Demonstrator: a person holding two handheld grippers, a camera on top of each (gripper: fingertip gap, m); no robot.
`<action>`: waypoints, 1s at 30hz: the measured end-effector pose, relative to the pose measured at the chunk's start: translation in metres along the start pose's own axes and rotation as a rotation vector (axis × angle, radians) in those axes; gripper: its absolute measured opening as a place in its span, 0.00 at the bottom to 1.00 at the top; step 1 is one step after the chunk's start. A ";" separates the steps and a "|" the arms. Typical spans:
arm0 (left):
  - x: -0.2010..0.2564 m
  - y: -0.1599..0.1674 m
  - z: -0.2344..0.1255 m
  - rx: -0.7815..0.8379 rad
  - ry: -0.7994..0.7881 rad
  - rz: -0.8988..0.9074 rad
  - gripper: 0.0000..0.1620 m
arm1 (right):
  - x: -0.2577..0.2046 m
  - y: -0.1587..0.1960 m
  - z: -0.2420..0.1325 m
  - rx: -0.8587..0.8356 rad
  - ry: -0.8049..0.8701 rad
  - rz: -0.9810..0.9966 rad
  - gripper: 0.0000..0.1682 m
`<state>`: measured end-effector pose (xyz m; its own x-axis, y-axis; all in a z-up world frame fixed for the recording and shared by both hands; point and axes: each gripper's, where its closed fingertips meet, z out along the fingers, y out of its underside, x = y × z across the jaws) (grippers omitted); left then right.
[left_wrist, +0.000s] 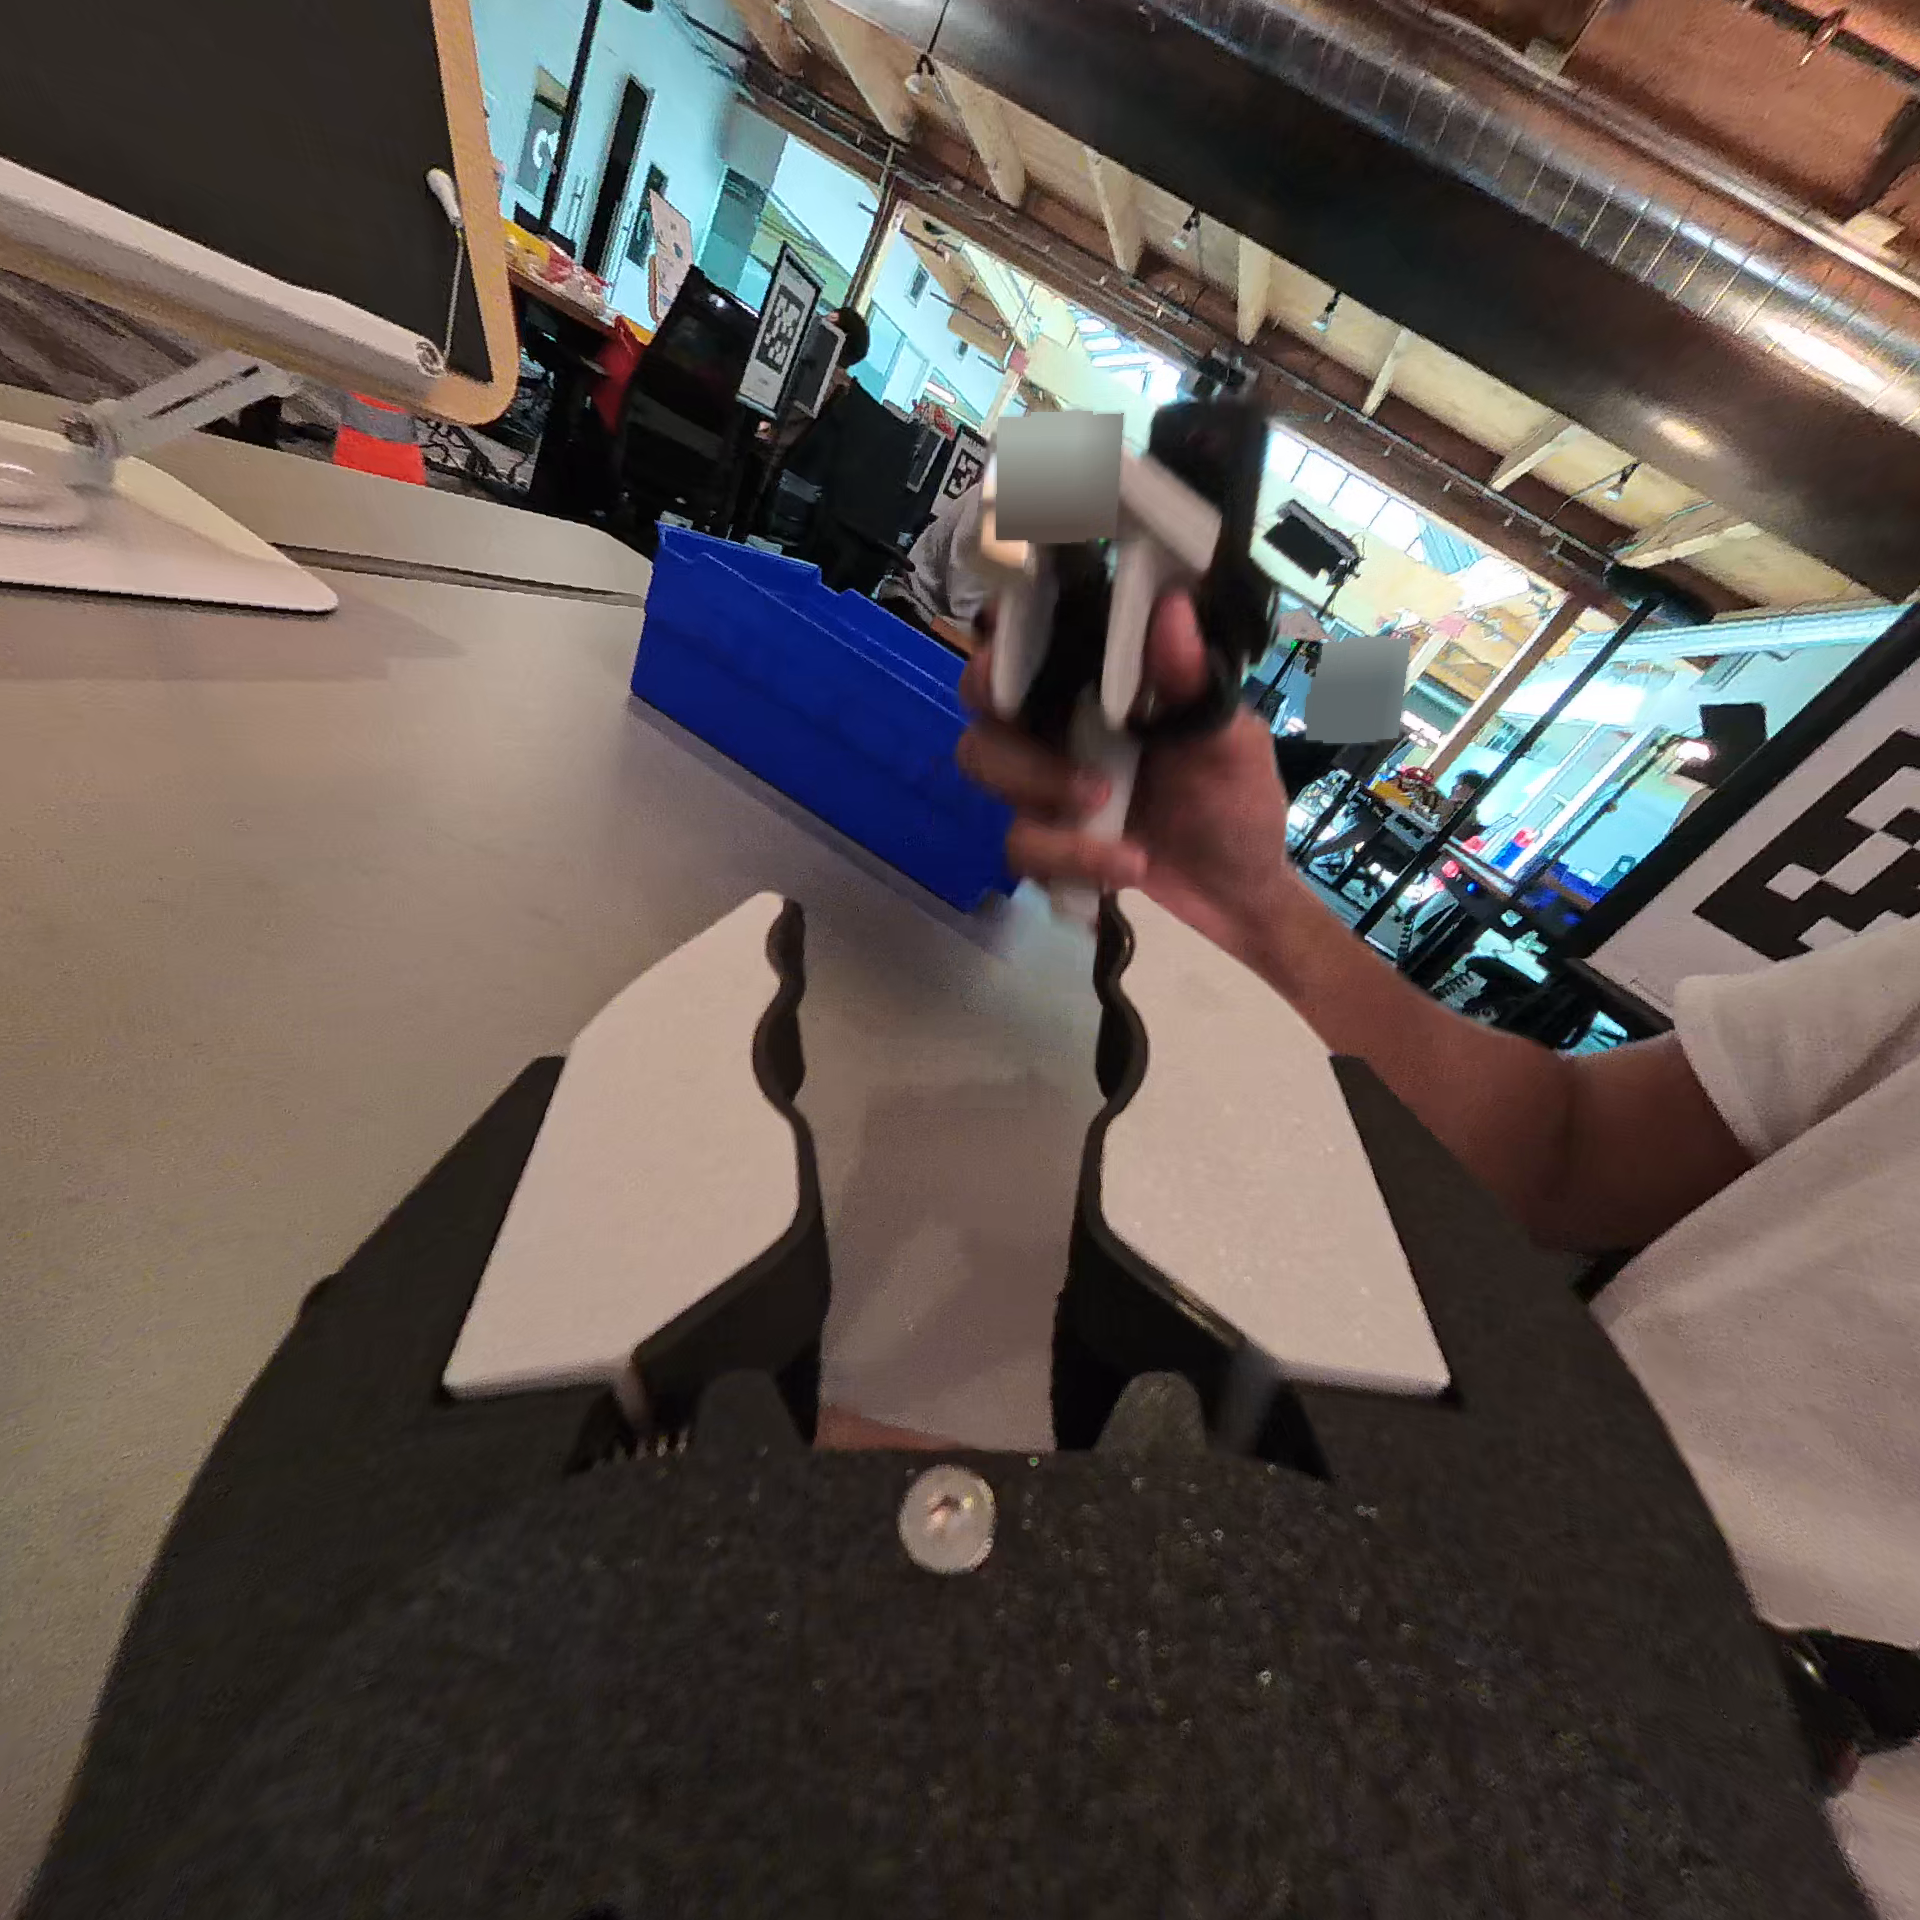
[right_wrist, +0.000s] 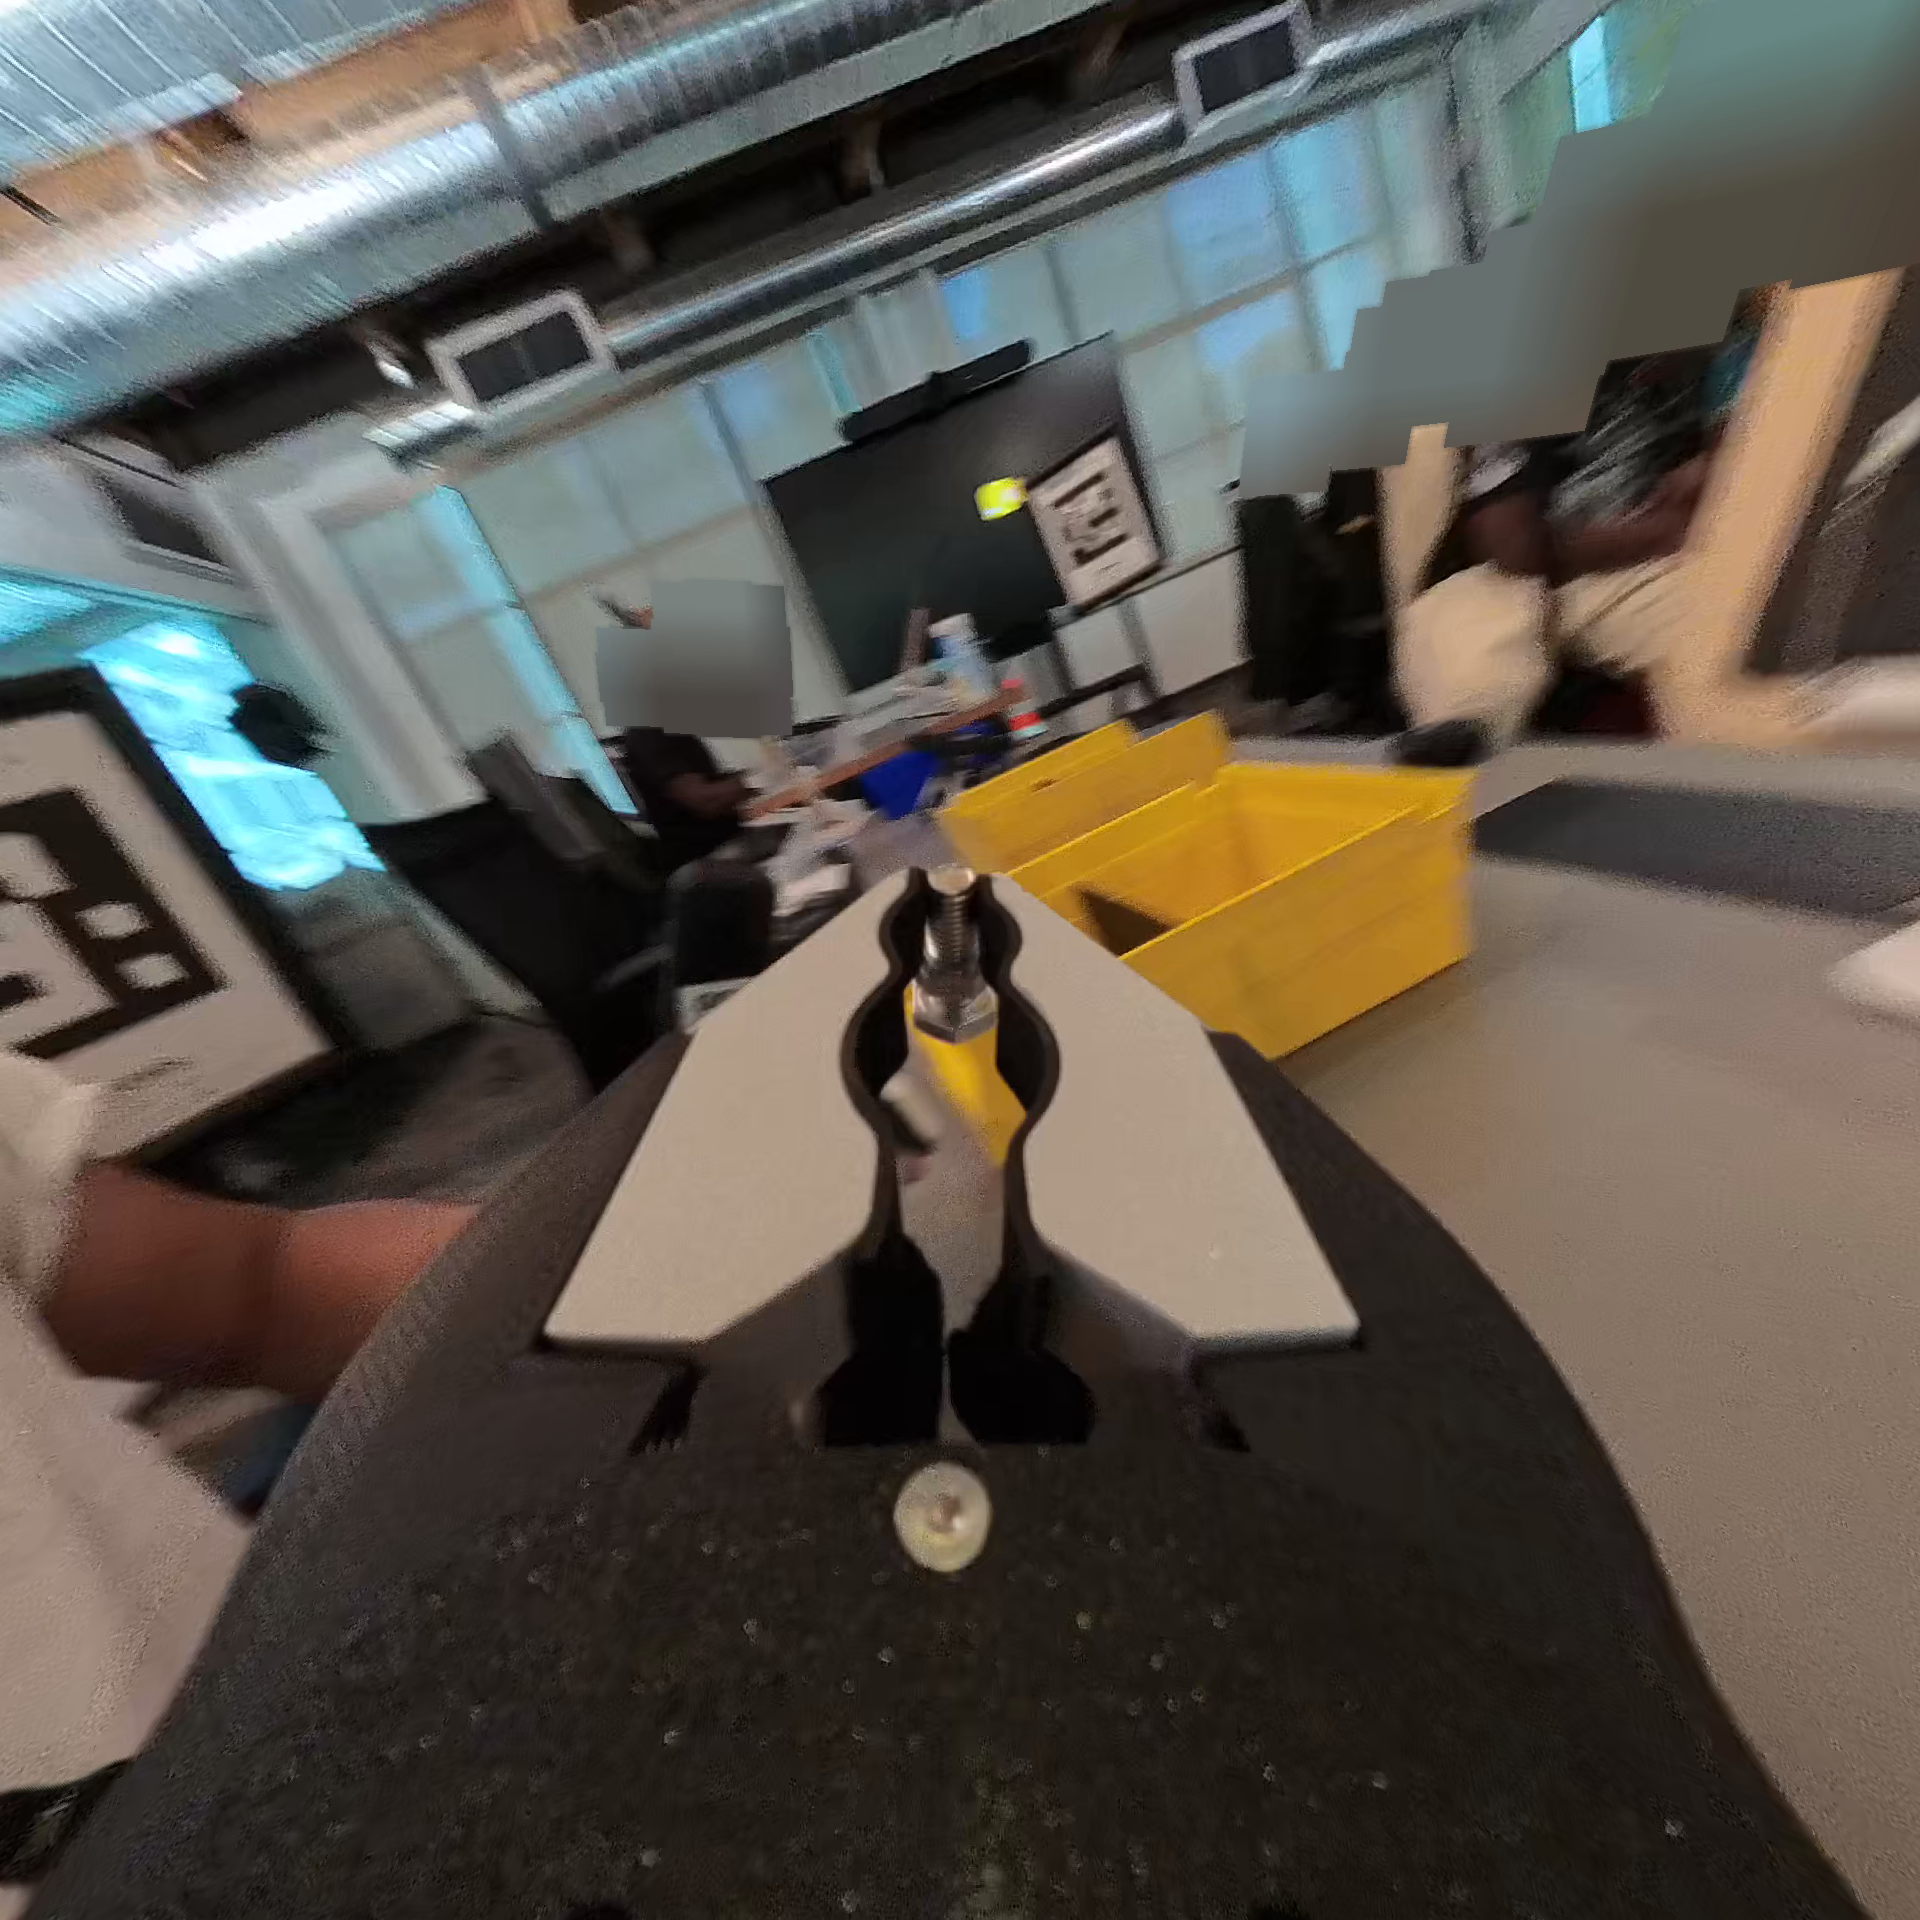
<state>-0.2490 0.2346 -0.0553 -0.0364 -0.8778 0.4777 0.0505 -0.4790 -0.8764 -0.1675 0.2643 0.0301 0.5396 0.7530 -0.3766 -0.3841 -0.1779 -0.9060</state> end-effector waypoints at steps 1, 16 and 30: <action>0.000 0.002 0.000 -0.013 -0.004 0.007 0.32 | 0.009 -0.024 -0.015 -0.002 0.076 -0.086 0.05; 0.003 0.014 0.012 -0.059 0.025 -0.047 0.26 | 0.237 0.015 -0.348 -0.757 1.218 -0.077 0.05; 0.006 0.018 0.011 -0.086 0.006 0.013 0.26 | 0.232 0.047 -0.366 -0.781 1.228 0.208 0.06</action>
<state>-0.2379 0.2206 -0.0672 -0.0427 -0.8837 0.4661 -0.0348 -0.4649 -0.8847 0.2140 0.1983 -0.1708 0.9637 -0.2568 -0.0728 -0.2547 -0.8035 -0.5381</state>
